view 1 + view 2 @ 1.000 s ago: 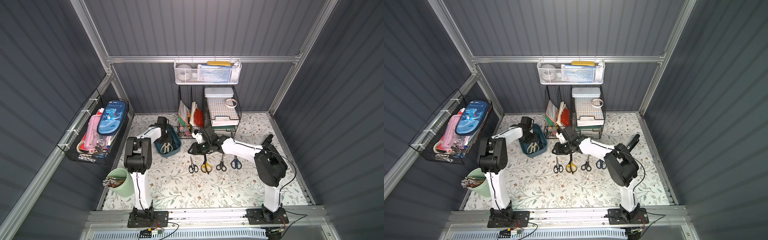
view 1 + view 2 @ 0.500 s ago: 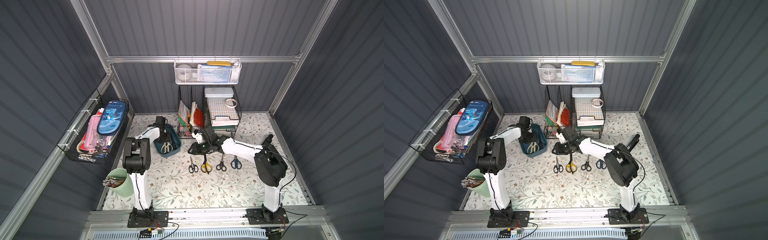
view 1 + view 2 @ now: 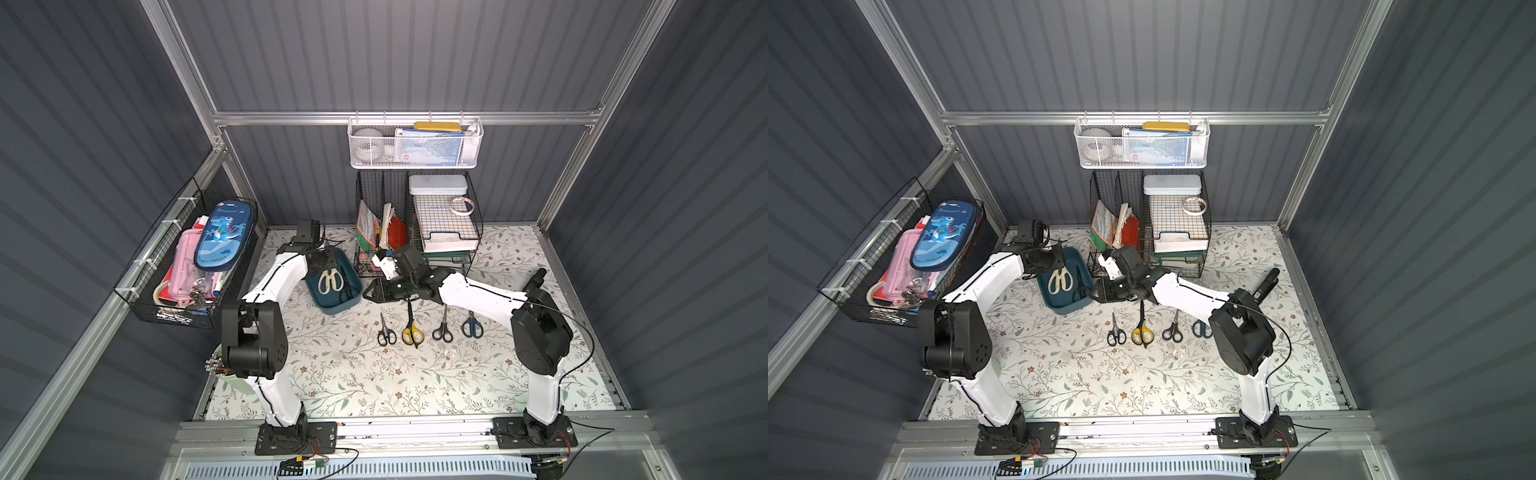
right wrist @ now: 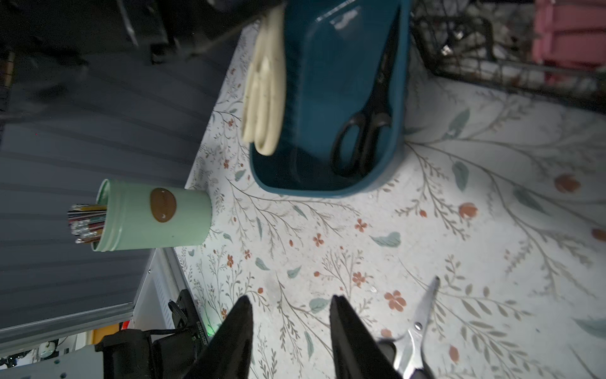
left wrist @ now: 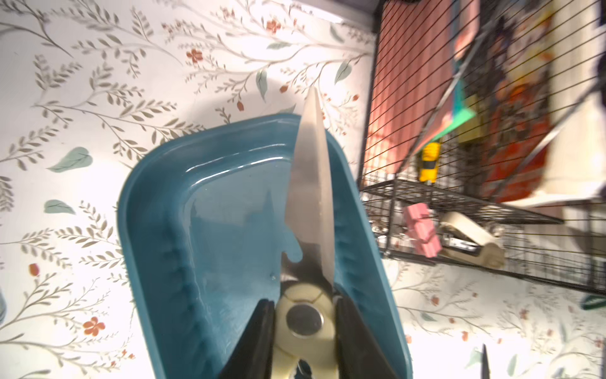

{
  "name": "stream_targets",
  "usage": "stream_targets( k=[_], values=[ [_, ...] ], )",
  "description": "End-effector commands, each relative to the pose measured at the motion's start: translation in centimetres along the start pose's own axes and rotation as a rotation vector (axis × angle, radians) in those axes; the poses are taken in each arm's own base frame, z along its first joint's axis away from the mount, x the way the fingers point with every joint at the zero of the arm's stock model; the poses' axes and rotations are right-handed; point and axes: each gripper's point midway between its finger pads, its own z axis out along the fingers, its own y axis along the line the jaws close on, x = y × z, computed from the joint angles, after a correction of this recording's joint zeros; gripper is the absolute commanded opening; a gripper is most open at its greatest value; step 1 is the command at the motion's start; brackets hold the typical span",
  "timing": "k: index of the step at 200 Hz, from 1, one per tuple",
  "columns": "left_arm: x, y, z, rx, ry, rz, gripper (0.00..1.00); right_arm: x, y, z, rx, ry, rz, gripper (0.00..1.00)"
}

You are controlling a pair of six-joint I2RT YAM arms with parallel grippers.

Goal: Take the scissors out of the storage box
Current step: Pick up the scissors from the storage box.

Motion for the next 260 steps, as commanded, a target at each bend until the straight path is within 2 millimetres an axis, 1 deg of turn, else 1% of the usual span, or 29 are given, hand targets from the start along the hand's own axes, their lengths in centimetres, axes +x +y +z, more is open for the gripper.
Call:
stream_targets(
  k=[1,26,53,81,114,126,146,167,185,187,198,211,226,250,260],
  values=[
    [-0.5,-1.9,-2.1,0.057,-0.036,-0.011,0.07,-2.5,2.1,0.2,-0.037,-0.095,-0.042,0.46],
    [-0.5,-3.6,-3.3,0.09,-0.05,0.009,0.07,-3.3,2.0,1.1,-0.041,-0.128,-0.028,0.48],
    [-0.3,-5.2,-3.8,0.117,-0.051,0.029,0.07,-3.9,2.0,1.8,-0.038,-0.136,-0.024,0.48],
    [0.1,-6.6,-4.1,0.137,-0.05,0.048,0.07,-4.2,1.8,2.1,-0.025,-0.147,-0.021,0.48],
    [0.6,-7.9,-4.0,0.16,-0.043,0.055,0.07,-4.1,1.4,2.5,-0.018,-0.142,-0.002,0.48],
    [0.7,-8.3,-4.0,0.169,-0.041,0.056,0.07,-4.0,1.4,2.7,-0.027,-0.139,0.007,0.45],
    [0.8,-8.8,-4.0,0.18,-0.042,0.055,0.07,-4.0,1.4,3.0,-0.037,-0.137,0.027,0.38],
    [0.8,-9.0,-4.2,0.186,-0.046,0.053,0.07,-3.9,1.0,3.3,-0.034,-0.132,0.067,0.27],
    [0.5,-9.1,-4.6,0.189,-0.058,0.051,0.07,-3.8,0.6,3.5,-0.025,-0.129,0.11,0.21],
    [1.5,-8.7,-4.1,0.18,-0.034,0.049,0.07,-3.8,0.5,3.5,-0.023,-0.128,0.114,0.2],
    [1.8,-8.6,-4.0,0.177,-0.028,0.051,0.11,-3.7,0.3,3.6,-0.019,-0.127,0.136,0.17],
    [1.8,-8.4,-4.1,0.169,-0.027,0.055,0.24,-3.7,0.3,3.5,-0.019,-0.128,0.156,0.13],
    [2.1,-8.1,-4.2,0.152,-0.017,0.07,0.34,-3.8,0.5,3.3,-0.024,-0.134,0.172,0.11],
    [2.6,-7.6,-4.5,0.13,-0.007,0.077,0.52,-3.7,0.5,2.8,-0.018,-0.141,0.18,0.1],
    [2.7,-7.2,-4.9,0.113,-0.009,0.063,0.55,-3.6,0.4,2.6,-0.011,-0.14,0.177,0.09]
  ],
)
